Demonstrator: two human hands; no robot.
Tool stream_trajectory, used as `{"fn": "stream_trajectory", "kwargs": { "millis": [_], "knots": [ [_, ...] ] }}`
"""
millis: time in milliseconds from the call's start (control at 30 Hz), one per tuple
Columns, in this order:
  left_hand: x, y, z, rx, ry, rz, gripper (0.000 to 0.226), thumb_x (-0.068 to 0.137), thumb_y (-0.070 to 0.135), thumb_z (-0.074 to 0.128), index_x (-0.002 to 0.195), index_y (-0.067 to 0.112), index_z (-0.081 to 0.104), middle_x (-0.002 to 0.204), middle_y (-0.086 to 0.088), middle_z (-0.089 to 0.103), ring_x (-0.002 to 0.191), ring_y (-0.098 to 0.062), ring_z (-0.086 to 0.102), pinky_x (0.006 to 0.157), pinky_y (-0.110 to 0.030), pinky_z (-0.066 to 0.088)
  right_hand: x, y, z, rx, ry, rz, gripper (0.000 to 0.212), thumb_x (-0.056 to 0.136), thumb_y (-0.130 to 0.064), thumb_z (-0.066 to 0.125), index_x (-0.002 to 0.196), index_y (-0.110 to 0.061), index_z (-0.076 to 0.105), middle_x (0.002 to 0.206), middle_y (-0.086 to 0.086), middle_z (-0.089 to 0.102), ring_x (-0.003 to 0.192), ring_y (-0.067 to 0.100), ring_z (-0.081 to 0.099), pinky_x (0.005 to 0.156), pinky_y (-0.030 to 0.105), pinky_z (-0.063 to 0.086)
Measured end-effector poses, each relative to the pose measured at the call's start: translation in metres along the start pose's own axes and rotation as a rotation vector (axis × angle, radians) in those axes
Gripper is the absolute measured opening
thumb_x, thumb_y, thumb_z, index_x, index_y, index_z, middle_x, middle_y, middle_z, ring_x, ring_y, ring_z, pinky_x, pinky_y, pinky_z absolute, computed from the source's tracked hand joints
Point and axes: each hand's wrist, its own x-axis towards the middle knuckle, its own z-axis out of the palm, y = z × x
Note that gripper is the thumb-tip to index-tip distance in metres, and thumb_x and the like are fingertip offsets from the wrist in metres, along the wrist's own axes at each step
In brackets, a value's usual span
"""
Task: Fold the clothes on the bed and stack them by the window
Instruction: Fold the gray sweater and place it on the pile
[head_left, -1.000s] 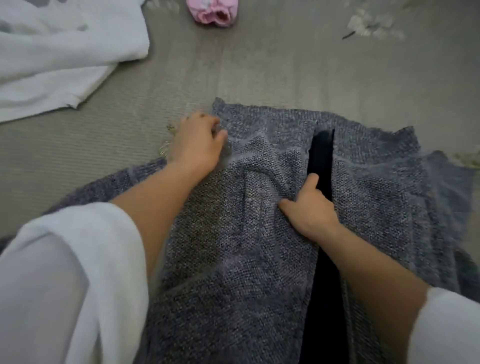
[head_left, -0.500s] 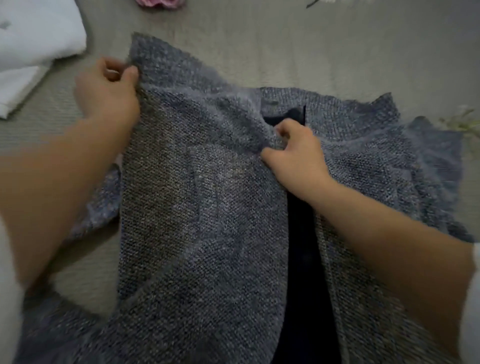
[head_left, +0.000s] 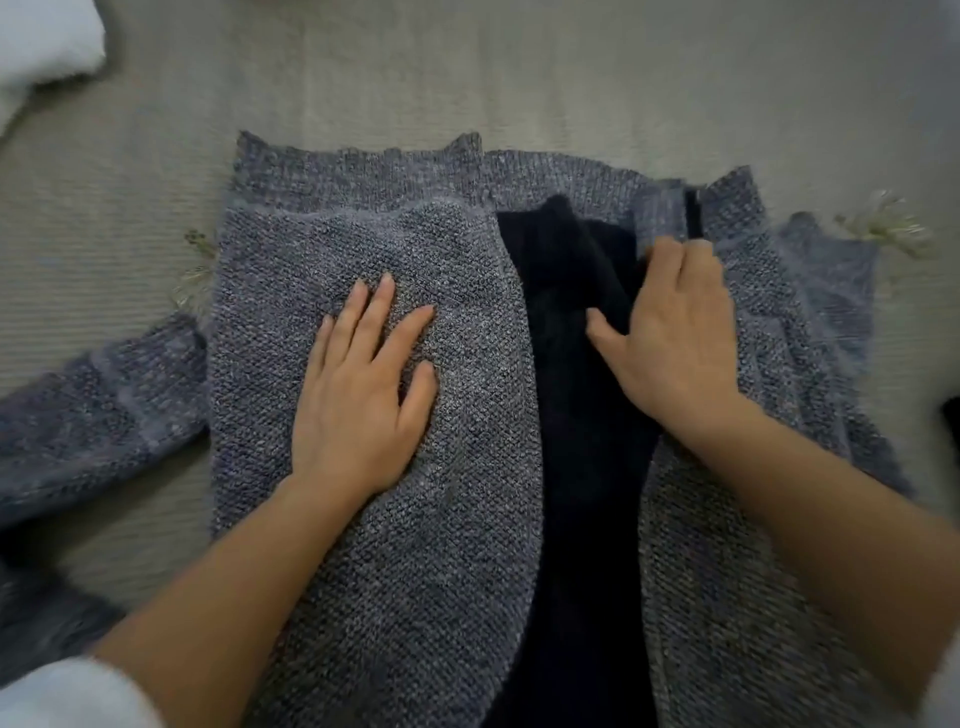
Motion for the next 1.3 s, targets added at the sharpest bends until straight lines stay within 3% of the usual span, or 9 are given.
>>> {"fn": "stream_trajectory", "kwargs": {
  "millis": [167, 267, 433, 667, 767, 867, 1000, 1167, 1300],
  "knots": [
    [0.000, 0.000, -0.001, -0.013, -0.019, -0.004, 0.051, 0.095, 0.044, 0.029, 0.145, 0.032, 0.034, 0.159, 0.006, 0.013, 0.147, -0.009, 0.001, 0.117, -0.027, -0.005, 0.003, 0.012, -0.007, 0.293, -0.023, 0.297, 0.081, 0.082, -0.037, 0.071, 0.139, 0.001, 0.026, 0.137, 0.020, 0.029, 0.121, 0.038, 0.039, 0.098, 0.042, 0.040],
    [0.001, 0.003, -0.005, -0.010, -0.035, -0.020, 0.052, 0.095, 0.042, 0.030, 0.146, 0.032, 0.034, 0.160, 0.006, 0.011, 0.147, -0.009, 0.000, 0.118, -0.028, -0.005, 0.022, 0.015, -0.020, 0.383, -0.200, 0.512, 0.045, 0.083, -0.023, 0.067, 0.118, -0.002, 0.049, 0.118, 0.019, 0.053, 0.107, 0.037, 0.055, 0.079, 0.034, 0.041],
    [0.001, 0.004, -0.006, -0.003, -0.035, -0.033, 0.055, 0.093, 0.044, 0.026, 0.146, 0.032, 0.032, 0.160, 0.006, 0.011, 0.147, -0.009, -0.002, 0.120, -0.032, -0.001, 0.087, -0.020, -0.063, 0.769, 0.318, 0.333, 0.010, 0.085, -0.024, 0.063, 0.088, -0.025, 0.053, 0.077, -0.011, 0.053, 0.075, 0.008, 0.055, 0.059, 0.004, 0.037],
    [0.002, 0.005, -0.005, 0.005, -0.019, -0.034, 0.056, 0.091, 0.043, 0.025, 0.145, 0.030, 0.034, 0.160, 0.005, 0.013, 0.147, -0.010, 0.001, 0.119, -0.031, 0.000, 0.061, -0.075, -0.006, 0.432, -0.616, -0.158, 0.056, 0.096, -0.035, 0.053, 0.145, -0.019, 0.033, 0.129, 0.007, 0.054, 0.112, 0.020, 0.057, 0.094, 0.033, 0.047],
    [0.002, 0.005, -0.005, -0.003, -0.018, -0.039, 0.057, 0.091, 0.043, 0.024, 0.145, 0.030, 0.035, 0.160, 0.005, 0.014, 0.147, -0.010, 0.001, 0.119, -0.031, 0.000, 0.055, -0.047, -0.008, 0.649, -0.265, -0.073, 0.041, 0.097, -0.023, 0.047, 0.138, -0.018, 0.043, 0.103, -0.004, 0.060, 0.080, -0.003, 0.056, 0.070, 0.017, 0.045],
    [0.003, 0.005, -0.004, 0.000, -0.021, -0.040, 0.056, 0.091, 0.043, 0.025, 0.145, 0.030, 0.036, 0.159, 0.004, 0.015, 0.147, -0.010, 0.002, 0.119, -0.031, 0.000, 0.085, 0.010, -0.010, 0.424, 0.082, 0.240, 0.044, 0.092, -0.020, 0.052, 0.133, -0.008, 0.044, 0.130, 0.009, 0.048, 0.115, 0.018, 0.047, 0.097, 0.030, 0.037],
    [0.003, 0.005, -0.004, 0.014, -0.034, -0.041, 0.055, 0.092, 0.040, 0.029, 0.145, 0.028, 0.037, 0.159, 0.004, 0.015, 0.147, -0.011, 0.002, 0.120, -0.035, 0.002, 0.101, 0.052, -0.003, 0.233, -0.357, 0.571, 0.043, 0.093, -0.029, 0.055, 0.119, 0.006, 0.052, 0.128, 0.025, 0.053, 0.112, 0.033, 0.052, 0.084, 0.037, 0.042],
    [0.004, 0.003, -0.001, 0.027, -0.036, -0.035, 0.054, 0.092, 0.040, 0.030, 0.144, 0.028, 0.037, 0.159, 0.003, 0.017, 0.147, -0.012, 0.003, 0.120, -0.036, 0.004, 0.138, 0.037, -0.012, 0.393, 0.037, 0.312, 0.024, 0.095, -0.024, 0.047, 0.114, -0.010, 0.053, 0.116, 0.018, 0.059, 0.107, 0.034, 0.055, 0.091, 0.048, 0.040],
    [0.005, 0.002, 0.000, 0.029, -0.024, -0.023, 0.054, 0.092, 0.040, 0.029, 0.144, 0.028, 0.038, 0.159, 0.003, 0.017, 0.147, -0.012, 0.004, 0.120, -0.037, 0.005, 0.150, 0.038, 0.004, 0.322, -0.133, 0.372, 0.042, 0.098, -0.037, 0.044, 0.128, -0.008, 0.045, 0.133, 0.018, 0.050, 0.125, 0.035, 0.045, 0.106, 0.052, 0.032]
  ]
}}
